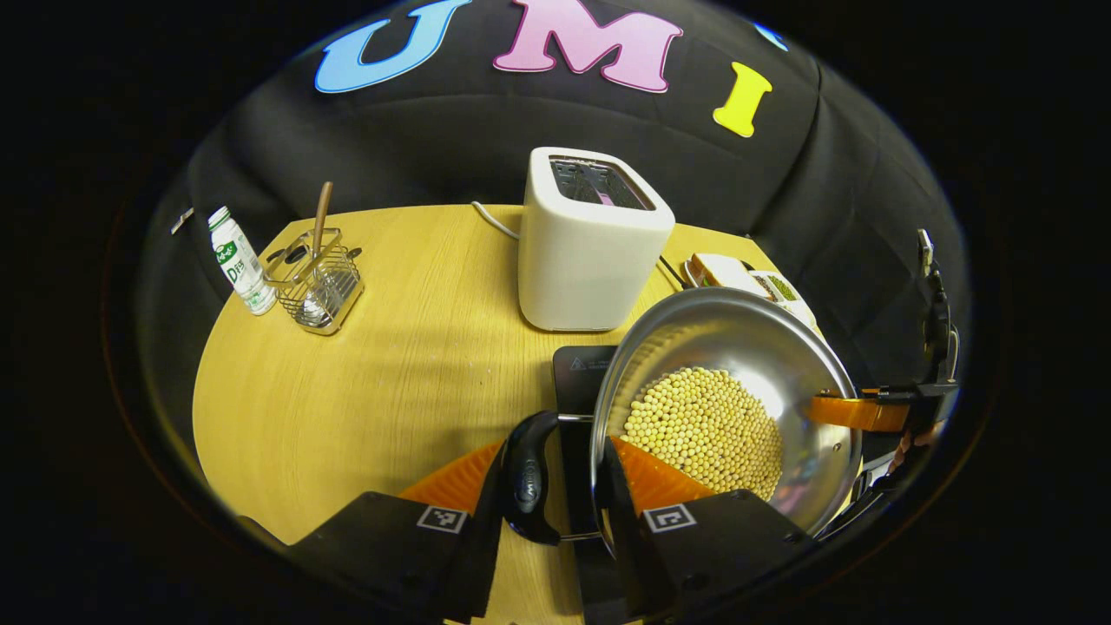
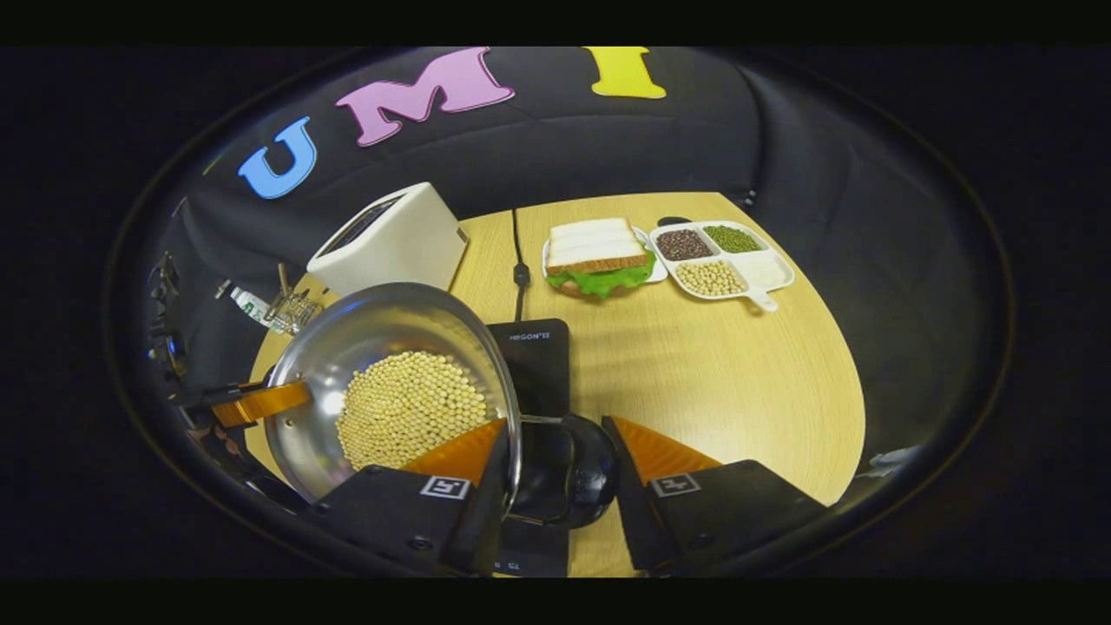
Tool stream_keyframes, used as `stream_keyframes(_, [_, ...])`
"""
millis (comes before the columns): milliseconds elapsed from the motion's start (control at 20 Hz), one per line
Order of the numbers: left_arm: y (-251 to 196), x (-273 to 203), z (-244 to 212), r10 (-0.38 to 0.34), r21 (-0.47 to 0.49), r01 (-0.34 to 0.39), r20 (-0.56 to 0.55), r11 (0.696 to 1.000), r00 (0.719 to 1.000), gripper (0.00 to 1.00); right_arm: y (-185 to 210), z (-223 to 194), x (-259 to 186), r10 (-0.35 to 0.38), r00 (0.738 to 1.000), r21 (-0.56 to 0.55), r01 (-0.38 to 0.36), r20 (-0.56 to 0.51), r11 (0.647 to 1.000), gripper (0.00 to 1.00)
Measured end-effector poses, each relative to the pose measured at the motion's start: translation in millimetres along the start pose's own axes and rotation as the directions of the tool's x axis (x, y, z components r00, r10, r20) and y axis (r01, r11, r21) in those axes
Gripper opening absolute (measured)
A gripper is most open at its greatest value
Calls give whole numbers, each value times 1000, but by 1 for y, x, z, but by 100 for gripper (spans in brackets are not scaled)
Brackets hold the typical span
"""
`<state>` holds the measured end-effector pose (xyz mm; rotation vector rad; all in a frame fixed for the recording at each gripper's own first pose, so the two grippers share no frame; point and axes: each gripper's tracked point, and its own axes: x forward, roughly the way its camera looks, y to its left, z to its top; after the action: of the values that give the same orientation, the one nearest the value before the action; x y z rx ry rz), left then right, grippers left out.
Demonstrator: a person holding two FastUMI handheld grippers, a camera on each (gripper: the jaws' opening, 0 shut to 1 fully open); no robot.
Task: First push the handle of the pot to place it horizontally, then grasp the pot with both hands and set it on the induction cooktop.
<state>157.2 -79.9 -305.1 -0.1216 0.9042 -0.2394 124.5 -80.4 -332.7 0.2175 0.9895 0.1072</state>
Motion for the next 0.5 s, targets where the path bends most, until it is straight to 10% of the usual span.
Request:
stream_keyframes(250, [13, -9, 9, 49, -6, -48, 55, 999, 997, 83, 5, 7, -6, 24, 1000, 44, -25, 19, 999, 93])
stream_keyframes(500, [13, -29, 11, 43, -52, -38, 101, 998, 994, 96, 2, 17, -23, 1, 996, 53, -5, 86, 999, 93])
